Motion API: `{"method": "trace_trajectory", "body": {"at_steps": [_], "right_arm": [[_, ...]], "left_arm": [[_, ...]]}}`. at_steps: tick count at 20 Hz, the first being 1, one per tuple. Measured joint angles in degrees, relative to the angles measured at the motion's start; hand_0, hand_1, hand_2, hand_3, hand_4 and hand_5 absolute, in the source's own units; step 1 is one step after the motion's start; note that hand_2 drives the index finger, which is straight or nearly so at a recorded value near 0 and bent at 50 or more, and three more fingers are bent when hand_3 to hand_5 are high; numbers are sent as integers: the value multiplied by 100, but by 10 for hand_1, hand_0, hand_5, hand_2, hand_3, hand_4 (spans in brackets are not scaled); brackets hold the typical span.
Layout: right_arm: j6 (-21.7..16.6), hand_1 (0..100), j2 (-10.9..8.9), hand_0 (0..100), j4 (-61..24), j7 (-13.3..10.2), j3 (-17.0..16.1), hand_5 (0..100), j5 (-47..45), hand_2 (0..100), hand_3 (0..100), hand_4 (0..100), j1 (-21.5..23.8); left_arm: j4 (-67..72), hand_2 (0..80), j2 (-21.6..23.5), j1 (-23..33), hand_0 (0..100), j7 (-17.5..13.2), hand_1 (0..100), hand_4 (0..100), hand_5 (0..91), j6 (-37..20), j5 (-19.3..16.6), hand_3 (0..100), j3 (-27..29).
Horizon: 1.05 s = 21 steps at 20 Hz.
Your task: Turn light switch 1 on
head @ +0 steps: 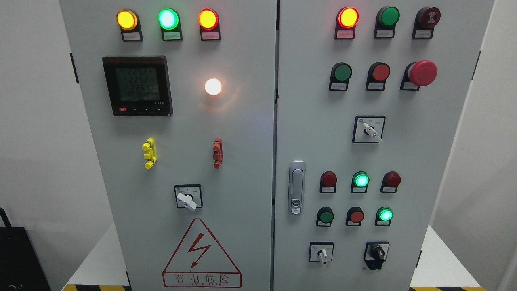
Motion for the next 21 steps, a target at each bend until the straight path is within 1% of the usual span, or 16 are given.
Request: {"method": "trace_trajectory", "body": {"at_steps": [1,2,5,7,9,14,21], "right_arm": [[0,0,0,0,0,0,0,0,0,0,0,0,0],[0,0,1,0,0,0,0,0,0,0,0,0,0],[0,0,1,0,0,0,0,0,0,0,0,0,0],[0,0,1,0,0,0,0,0,0,0,0,0,0],[0,0,1,0,0,-1,0,0,0,0,0,0,0],[0,0,1,0,0,-2,0,0,0,0,0,0,0],[0,0,1,0,0,-3,0,0,0,0,0,0,0]], "left_arm": [[136,0,-3,-6,216,-5,74,20,0,175,-4,15,-25],[277,0,-21,-20,221,-24,61,1,0,348,-8,0,-70],[606,0,-65,-91,225,-31,38,0,0,788,-19,0,-200],[785,0,-102,-156,223,-32,9,0,0,997,-21,0,-269],[927,0,-134,-221,223,-32,0,0,0,1142,-22,0,-327],[1198,0,-194,-355,228,-54,0,0,0,1271,-21,0,-436],[1418,0,-247,-503,234,13,0,0,0,1288,-28,0,-522]]}}
